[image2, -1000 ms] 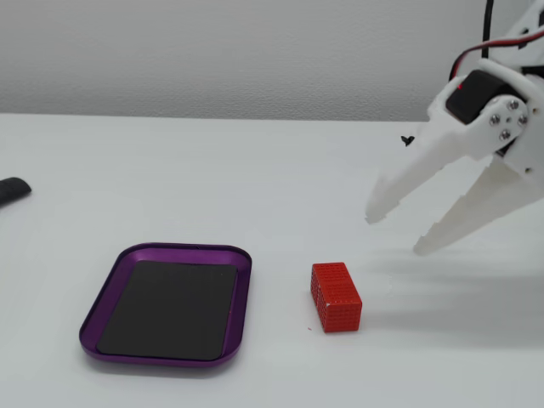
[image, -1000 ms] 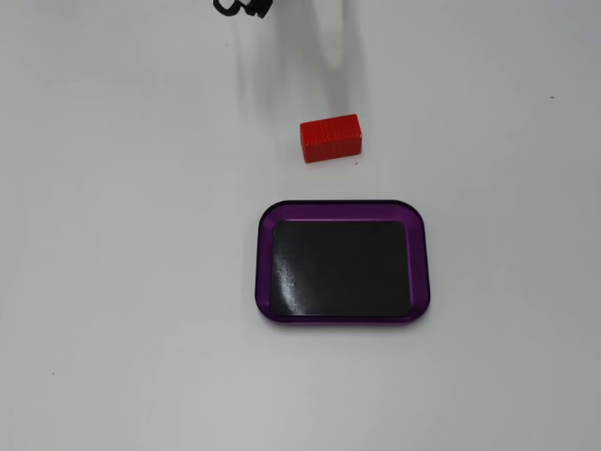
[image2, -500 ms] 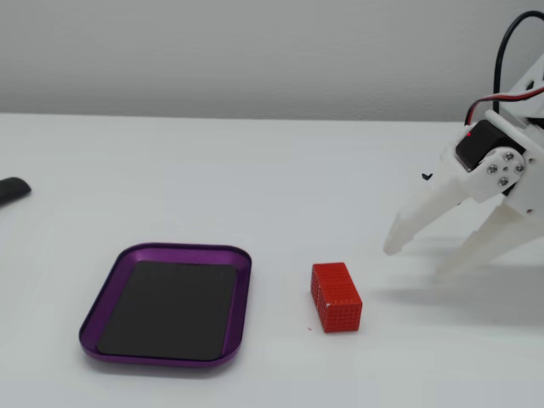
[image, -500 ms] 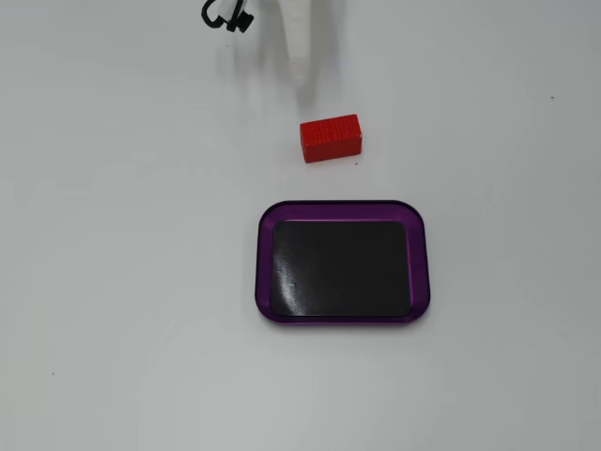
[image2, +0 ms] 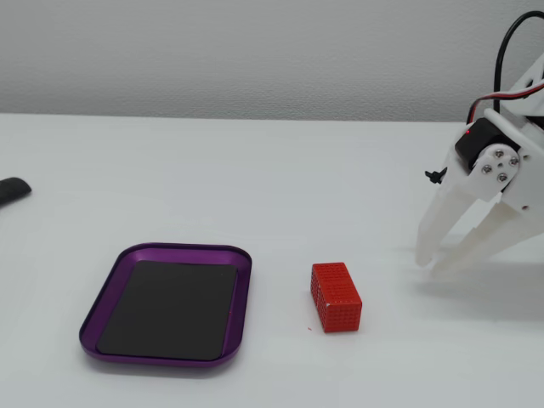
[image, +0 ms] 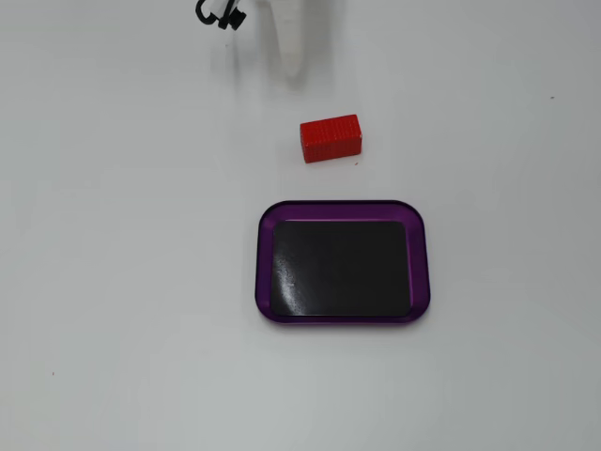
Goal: Remove the cube from the box.
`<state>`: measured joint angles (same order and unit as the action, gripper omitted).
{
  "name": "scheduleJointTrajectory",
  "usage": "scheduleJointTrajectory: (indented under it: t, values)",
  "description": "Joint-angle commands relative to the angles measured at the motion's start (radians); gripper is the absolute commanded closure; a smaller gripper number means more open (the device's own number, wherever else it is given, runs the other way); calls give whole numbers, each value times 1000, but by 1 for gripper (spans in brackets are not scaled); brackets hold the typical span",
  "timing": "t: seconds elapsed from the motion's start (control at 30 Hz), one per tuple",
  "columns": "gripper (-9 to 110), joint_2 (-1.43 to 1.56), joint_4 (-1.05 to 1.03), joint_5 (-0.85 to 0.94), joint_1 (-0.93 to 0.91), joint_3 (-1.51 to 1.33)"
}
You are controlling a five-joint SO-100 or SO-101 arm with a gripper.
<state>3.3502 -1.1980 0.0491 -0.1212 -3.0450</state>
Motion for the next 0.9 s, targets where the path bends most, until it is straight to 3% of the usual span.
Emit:
scheduleJointTrajectory:
  t: [0.0,0.87]
  values:
    - [102,63,-3,-41,-12,-5]
    - [102,63,9,-41,-12,-5]
